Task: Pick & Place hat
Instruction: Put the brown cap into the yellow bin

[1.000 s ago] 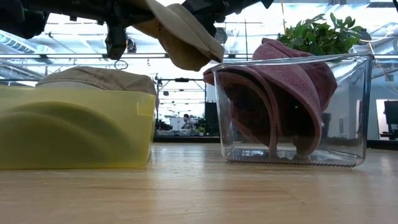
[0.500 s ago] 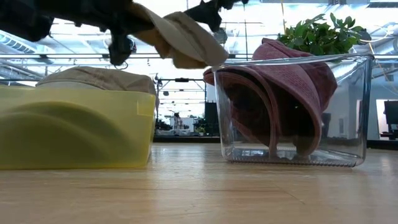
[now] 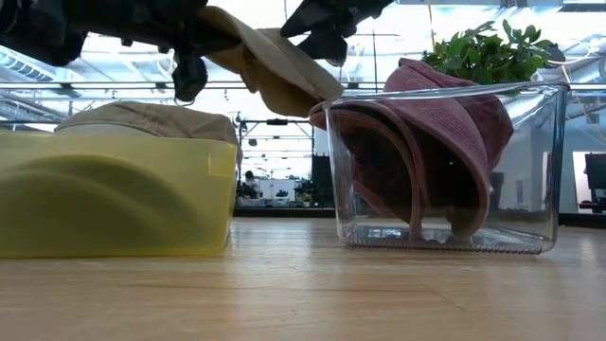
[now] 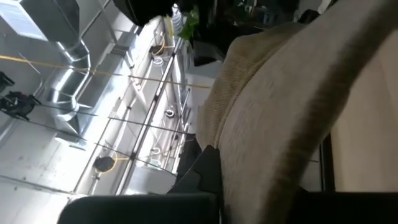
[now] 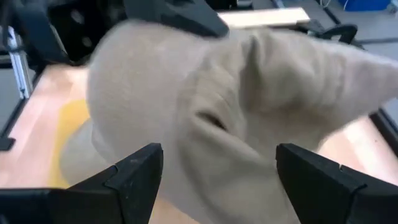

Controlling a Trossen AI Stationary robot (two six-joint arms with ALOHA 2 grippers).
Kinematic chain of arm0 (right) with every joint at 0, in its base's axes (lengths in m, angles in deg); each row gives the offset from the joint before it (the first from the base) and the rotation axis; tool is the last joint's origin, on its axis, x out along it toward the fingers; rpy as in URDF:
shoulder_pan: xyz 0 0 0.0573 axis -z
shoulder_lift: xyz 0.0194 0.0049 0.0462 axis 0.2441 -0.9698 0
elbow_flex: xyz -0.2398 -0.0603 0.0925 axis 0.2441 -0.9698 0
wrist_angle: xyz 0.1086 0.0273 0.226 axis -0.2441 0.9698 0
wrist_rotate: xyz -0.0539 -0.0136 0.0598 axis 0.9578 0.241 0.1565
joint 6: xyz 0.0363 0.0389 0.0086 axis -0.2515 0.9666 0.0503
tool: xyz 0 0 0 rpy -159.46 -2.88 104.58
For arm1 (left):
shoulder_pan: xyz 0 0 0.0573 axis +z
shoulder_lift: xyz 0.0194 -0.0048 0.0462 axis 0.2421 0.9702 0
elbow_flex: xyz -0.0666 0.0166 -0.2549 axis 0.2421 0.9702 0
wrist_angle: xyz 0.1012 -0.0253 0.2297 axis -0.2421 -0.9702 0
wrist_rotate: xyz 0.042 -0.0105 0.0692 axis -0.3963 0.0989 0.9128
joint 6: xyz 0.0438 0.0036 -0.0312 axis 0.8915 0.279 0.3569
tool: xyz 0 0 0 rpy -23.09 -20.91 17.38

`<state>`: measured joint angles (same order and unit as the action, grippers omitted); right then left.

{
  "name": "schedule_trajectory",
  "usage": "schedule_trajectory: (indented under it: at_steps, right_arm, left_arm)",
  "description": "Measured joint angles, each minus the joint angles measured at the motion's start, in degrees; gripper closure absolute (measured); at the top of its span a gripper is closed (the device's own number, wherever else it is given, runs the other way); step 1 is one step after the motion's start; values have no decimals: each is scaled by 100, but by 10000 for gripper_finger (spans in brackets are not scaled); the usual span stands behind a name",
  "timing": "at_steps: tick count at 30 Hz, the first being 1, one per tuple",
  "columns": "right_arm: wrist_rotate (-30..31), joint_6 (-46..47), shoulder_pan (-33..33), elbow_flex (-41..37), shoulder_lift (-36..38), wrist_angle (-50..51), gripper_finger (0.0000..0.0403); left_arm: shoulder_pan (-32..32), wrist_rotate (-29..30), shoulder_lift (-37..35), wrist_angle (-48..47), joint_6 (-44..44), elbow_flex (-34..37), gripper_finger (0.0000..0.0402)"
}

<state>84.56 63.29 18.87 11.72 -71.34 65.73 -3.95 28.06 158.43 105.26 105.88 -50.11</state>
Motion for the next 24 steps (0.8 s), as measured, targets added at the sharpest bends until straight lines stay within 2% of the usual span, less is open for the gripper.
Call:
schedule_trajectory:
  at_steps: [6,12,16,20,24]
  right_arm:
    - [102,-35,3,0,61,-235,107]
    - [93,83,53,-2,-77,-56,106]
    - [71,-71,53,0,-225,-213,119]
    - [54,-268,51,0,-366,-300,164]
    - [-193,-809,49,0,-429,-641,254]
  left_arm:
    - [85,0,0,-119,-145,0,389]
    - [91,-184,0,-68,-142,0,389]
    - [91,-222,0,-78,-213,0,389]
    - [90,-211,4,-120,-220,11,389]
    - [91,-164,2,-118,-231,11,389]
